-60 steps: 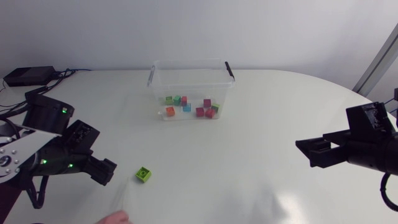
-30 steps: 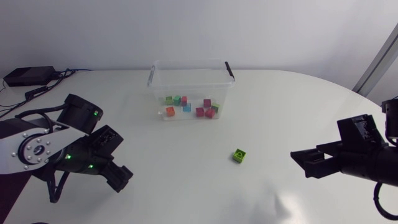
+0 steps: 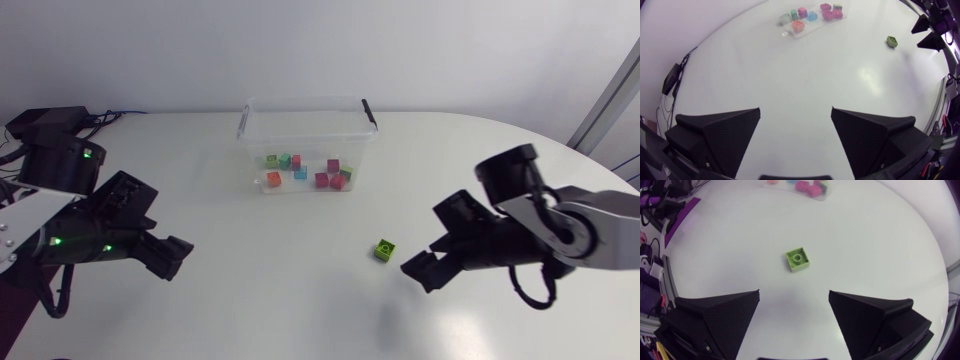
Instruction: Place the duplo bricks in the container
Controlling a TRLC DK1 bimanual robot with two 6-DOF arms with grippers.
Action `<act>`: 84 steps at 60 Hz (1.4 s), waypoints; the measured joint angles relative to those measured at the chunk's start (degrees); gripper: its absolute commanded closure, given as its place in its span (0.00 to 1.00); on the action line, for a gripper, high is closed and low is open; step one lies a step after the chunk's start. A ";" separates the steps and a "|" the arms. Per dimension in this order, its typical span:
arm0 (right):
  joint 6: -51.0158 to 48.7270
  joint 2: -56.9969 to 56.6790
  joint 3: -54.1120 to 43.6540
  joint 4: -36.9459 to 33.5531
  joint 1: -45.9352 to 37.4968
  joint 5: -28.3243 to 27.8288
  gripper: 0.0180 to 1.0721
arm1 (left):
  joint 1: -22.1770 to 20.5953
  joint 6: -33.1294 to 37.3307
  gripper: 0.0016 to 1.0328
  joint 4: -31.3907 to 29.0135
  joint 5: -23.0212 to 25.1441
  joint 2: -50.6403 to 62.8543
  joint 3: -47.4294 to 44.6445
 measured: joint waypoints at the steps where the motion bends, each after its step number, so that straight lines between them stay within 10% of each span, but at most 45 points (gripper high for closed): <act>1: -0.22 1.73 0.76 0.24 0.52 -0.02 0.05 | 0.13 0.00 0.04 0.00 0.00 -0.44 -0.07; 21: -5.88 24.02 14.19 2.97 2.47 0.04 0.11 | 4.17 1.11 0.04 0.42 -0.02 -4.92 -3.32; 42: -6.32 29.68 16.61 1.51 2.60 0.00 0.88 | 4.37 1.27 0.04 1.38 -0.02 -5.60 -3.87; 84: 6.75 14.16 36.04 2.97 0.76 5.05 0.87 | 4.76 1.29 0.04 4.07 -0.04 -8.11 -7.08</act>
